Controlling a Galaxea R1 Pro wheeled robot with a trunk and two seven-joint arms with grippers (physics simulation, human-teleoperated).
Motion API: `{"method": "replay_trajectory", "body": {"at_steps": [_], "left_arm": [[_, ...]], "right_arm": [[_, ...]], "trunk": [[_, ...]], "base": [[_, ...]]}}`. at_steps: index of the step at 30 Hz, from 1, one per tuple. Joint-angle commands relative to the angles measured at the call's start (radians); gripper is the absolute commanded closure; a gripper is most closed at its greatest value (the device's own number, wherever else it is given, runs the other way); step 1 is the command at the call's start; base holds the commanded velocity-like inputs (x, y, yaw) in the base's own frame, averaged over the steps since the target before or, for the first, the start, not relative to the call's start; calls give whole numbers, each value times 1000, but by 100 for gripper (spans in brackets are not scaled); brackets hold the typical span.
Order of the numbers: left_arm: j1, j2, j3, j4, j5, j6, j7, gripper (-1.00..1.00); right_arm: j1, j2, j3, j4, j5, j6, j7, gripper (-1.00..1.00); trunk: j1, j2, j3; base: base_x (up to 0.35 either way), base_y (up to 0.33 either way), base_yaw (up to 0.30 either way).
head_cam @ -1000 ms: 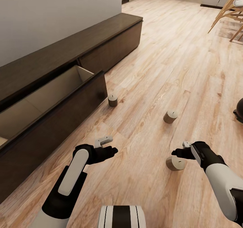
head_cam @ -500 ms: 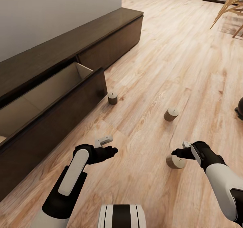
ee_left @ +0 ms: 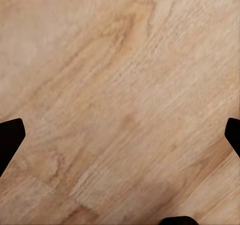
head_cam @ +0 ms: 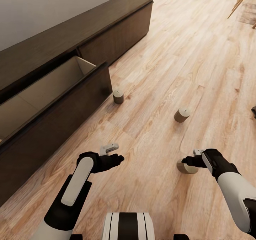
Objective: Place each of the two pumpkins and all three candles from the living room inside a cabinet in the living room (use any cabinet), then make sure every cabinet is closed, and position the cauldron so it is next to a table in the living room.
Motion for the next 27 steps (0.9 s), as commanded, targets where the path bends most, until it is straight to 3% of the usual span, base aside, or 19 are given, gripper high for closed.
{"method": "replay_trajectory", "body": {"at_steps": [1,2,9,27], "left_arm": [[0,0,0,0,0,0,0,-100],[0,1,0,0,0,0,0,-100],[0,0,-2,0,0,0,0,-100],[0,0,-13,0,4,-1,-2,-100]], "right_arm": [[0,0,0,0,0,0,0,-100],[0,0,0,0,-1,0,0,100],[0,-10,0,0,-21,1,0,100],[1,-15,0,-9,-25,2,4,100]], "trunk": [[0,0,0],[0,0,0],[0,0,0],[-1,0,8]], "base": [[0,0,0],[0,0,0],[0,0,0],[0,0,0]]}}
